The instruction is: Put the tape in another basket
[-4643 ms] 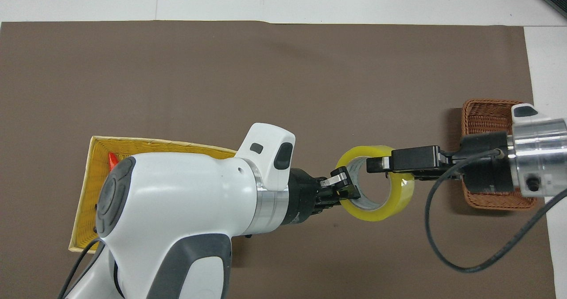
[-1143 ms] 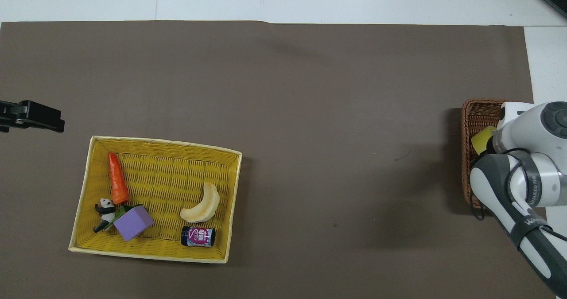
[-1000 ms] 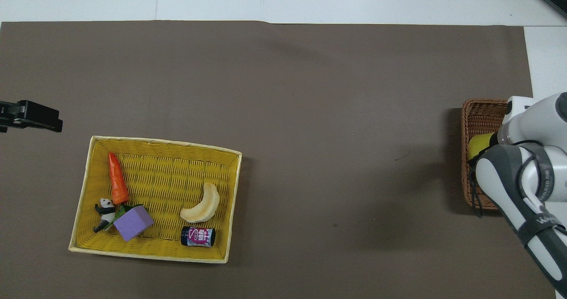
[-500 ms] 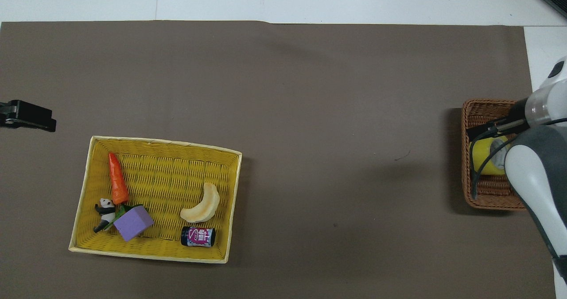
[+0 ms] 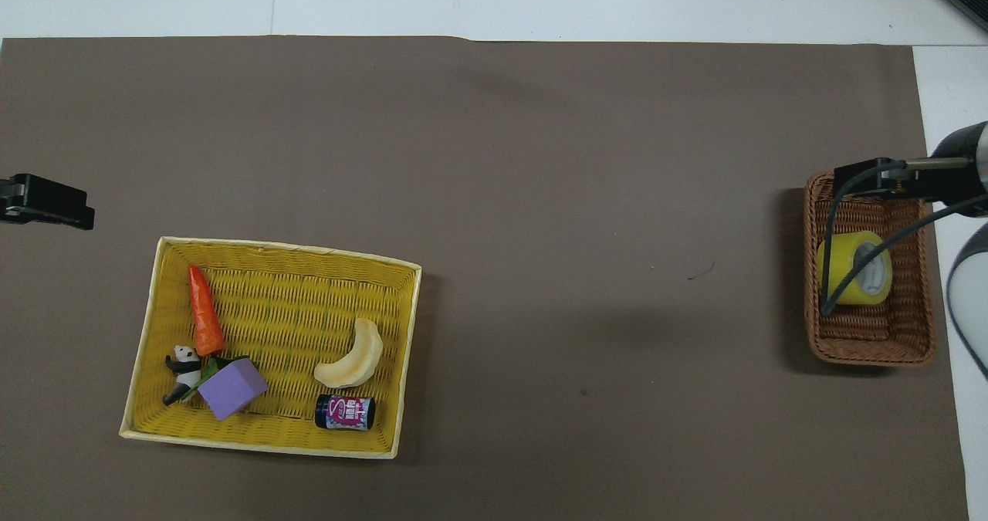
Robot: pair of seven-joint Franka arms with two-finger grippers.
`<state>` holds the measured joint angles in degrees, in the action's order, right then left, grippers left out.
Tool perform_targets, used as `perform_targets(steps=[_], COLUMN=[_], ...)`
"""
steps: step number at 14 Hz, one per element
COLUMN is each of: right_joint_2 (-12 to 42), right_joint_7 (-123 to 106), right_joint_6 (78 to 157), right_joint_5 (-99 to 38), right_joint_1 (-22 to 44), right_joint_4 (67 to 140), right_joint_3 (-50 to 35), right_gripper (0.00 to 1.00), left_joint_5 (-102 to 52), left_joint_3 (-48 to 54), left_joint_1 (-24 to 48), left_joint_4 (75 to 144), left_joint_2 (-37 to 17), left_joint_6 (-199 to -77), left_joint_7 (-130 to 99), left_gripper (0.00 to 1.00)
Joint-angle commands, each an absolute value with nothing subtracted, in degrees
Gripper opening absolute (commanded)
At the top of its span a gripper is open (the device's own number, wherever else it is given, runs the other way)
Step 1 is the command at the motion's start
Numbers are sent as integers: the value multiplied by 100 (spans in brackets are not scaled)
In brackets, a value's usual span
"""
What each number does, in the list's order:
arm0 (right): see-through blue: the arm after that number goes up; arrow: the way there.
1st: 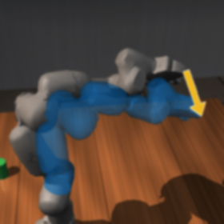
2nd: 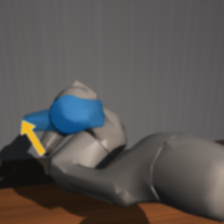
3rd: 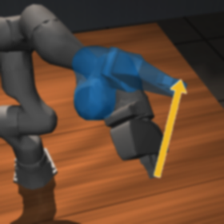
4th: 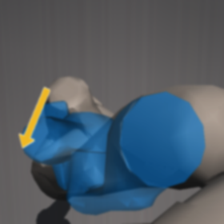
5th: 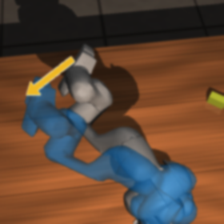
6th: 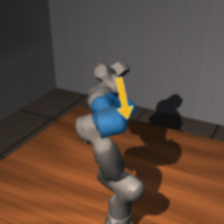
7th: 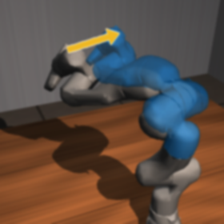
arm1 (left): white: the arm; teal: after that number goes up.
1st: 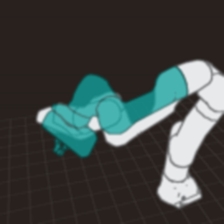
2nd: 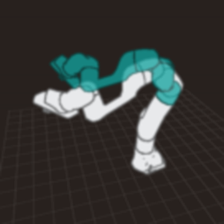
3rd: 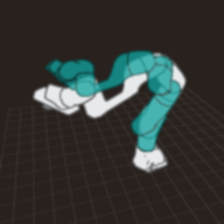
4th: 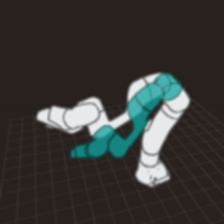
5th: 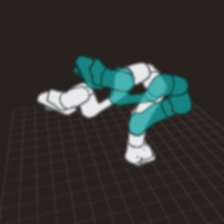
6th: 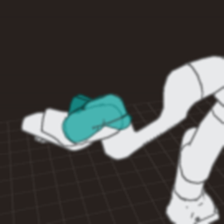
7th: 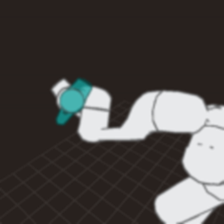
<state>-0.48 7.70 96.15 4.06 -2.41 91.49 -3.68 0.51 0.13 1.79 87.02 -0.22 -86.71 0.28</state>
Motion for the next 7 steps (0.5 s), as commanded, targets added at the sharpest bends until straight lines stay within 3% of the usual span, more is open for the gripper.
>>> perform_targets(steps=[1,7], right_joint_2=[18,-228], right_joint_7=[1195,976], right_joint_6=[8696,8535], right_joint_5=[237,-62], right_joint_1=[-281,-325], right_joint_4=[8553,8789], right_joint_3=[-422,-466], right_gripper=[100,100], left_joint_5=[105,105], left_joint_3=[-44,-44], left_joint_1=[237,237], left_joint_4=[8631,8631], left_joint_2=[0,0], left_joint_6=[-8534,-8534], left_joint_7=[70,70], left_gripper=[100,100])
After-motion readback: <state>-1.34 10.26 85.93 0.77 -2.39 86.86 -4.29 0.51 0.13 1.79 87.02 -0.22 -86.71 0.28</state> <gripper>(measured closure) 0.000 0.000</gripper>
